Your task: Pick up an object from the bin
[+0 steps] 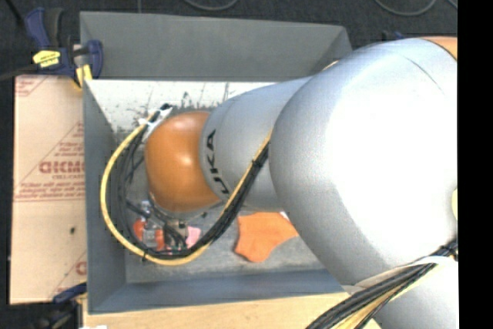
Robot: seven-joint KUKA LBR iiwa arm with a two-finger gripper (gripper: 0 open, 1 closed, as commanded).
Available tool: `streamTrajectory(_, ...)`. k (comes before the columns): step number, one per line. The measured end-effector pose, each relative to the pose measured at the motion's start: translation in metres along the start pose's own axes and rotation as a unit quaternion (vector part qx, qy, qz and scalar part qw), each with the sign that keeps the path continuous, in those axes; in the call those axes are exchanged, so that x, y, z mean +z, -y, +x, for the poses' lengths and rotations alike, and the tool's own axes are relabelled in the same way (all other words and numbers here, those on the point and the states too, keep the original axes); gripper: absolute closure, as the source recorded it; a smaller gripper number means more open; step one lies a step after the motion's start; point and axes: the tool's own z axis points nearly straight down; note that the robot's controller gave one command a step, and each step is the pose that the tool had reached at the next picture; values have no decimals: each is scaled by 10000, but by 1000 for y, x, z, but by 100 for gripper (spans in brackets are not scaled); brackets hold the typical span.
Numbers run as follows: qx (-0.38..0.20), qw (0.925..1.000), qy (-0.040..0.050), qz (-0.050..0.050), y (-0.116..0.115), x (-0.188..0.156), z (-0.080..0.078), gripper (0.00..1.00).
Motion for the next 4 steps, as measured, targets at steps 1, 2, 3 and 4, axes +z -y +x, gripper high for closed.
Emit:
streamTrajectory(1, 3, 10000, 0, 0, 0, 0, 0, 100)
streamTrajectory(2, 6, 10000, -9, 2, 0, -3, 1, 100)
streamTrajectory(3, 9, 10000, -15, 4, 1, -18, 1, 100)
streamTrajectory(4, 13, 10000, -3, -2, 0, -30, 0, 100)
